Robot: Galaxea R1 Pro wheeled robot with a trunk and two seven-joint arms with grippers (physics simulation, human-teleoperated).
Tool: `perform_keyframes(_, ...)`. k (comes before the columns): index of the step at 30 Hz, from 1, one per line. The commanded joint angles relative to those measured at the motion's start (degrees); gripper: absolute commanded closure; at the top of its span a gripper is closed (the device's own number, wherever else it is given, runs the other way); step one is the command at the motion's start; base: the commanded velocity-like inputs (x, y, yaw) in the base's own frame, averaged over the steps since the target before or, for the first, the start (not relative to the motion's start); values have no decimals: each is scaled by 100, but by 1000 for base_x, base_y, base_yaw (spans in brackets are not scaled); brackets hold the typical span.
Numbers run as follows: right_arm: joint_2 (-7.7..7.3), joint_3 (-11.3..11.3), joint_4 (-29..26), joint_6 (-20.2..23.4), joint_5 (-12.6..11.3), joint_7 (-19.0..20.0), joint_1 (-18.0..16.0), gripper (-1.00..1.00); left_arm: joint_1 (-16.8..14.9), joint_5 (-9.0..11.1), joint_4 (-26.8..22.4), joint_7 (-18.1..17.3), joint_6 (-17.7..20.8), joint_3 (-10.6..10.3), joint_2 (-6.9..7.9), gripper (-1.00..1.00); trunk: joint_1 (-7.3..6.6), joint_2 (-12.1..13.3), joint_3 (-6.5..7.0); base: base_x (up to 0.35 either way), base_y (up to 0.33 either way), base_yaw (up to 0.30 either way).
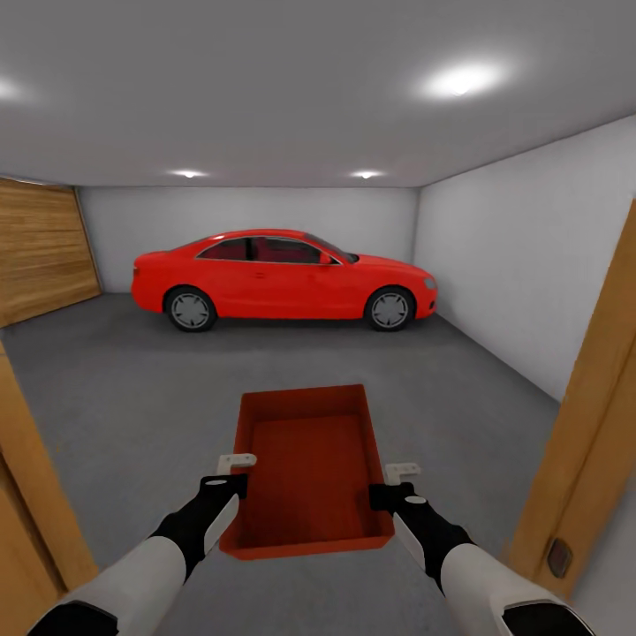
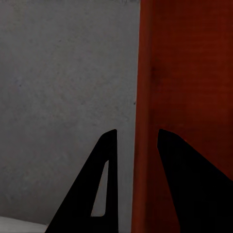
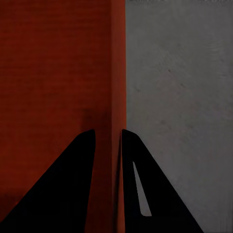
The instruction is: Move the two storage containers from the living room to the garage. In the garage, place one container on the floor and stack the other container on top of it (either order is fine).
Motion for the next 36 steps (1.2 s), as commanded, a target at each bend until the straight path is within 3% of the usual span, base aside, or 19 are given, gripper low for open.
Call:
perform_keyframes(1,-6,45,3,38,-87,-68,3,100,-4,-29,-26,74,-417,-49,12,100,5,-4,-3,321,0,0)
perform_keyframes(36,-6,41,3,37,-87,-67,5,100,-4,-29,-26,74,-418,-49,12,100,5,-4,-3,321,0,14)
